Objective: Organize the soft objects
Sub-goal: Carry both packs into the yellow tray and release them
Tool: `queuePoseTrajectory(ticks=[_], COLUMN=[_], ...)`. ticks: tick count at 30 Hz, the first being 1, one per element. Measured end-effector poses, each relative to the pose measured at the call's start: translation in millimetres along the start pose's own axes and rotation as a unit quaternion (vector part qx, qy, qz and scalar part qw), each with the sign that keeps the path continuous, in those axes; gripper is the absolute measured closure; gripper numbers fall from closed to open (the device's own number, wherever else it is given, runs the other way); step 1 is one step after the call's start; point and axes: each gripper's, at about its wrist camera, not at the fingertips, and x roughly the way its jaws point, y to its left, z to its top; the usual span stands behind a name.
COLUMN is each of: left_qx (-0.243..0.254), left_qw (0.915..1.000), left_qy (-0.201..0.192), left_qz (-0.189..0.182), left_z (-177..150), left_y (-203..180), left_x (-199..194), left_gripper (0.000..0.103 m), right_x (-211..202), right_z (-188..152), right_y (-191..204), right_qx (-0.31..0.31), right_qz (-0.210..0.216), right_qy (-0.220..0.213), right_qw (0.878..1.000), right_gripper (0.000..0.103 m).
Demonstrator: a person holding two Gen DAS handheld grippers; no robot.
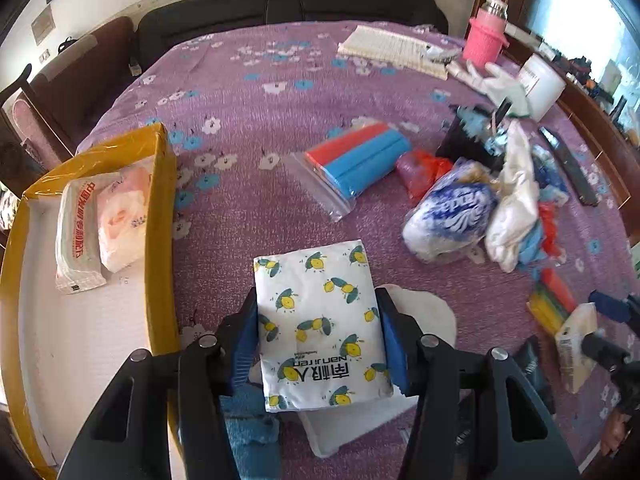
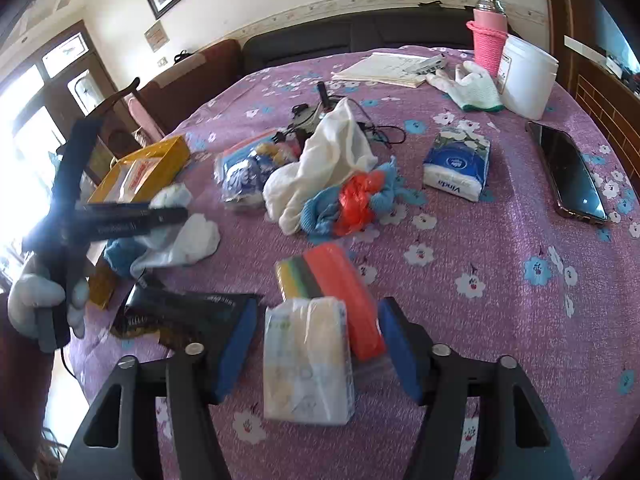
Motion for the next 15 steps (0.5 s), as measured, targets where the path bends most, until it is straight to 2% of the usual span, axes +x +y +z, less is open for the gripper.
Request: queuePoseTrajectory(ticks=[8,9,10,13,15], left_qx=[-0.054,-0.06,-0.069,-0.101,-0.124], left_qw=[0.9942,0.9933,0.992,0.9881,0.9863], left_qy=[-0.054,-0.06,-0.067,-0.082,-0.091], left_qz=[-0.075,-0.079,-0.082,-0.082,-0.059], left_z=[-7,-8,-11,-17,-22], left_y=[29,35,44,80,114], left_x=[-54,-61,-69,-91,-103], left_gripper=[0.05,0.05,0.05,0.05,0.05], right_x=[1,4,8,4,-7], right_z=[-12,-13,-14,-13,-8], right_y=[31,33,34,34,35], right_qx=[-0.057,-0.062,-0.066,-0.06,-0.052], right_qz=[-0.05,-0.059,-0.065,-0.057,-0.053], right_qy=[-0.004,0.003,0.015,0.016,0.001], right_qw=[0.997,0.996,0.996,0.996,0.997], right_gripper=[0.034,0.05,0.059,0.059,0.059])
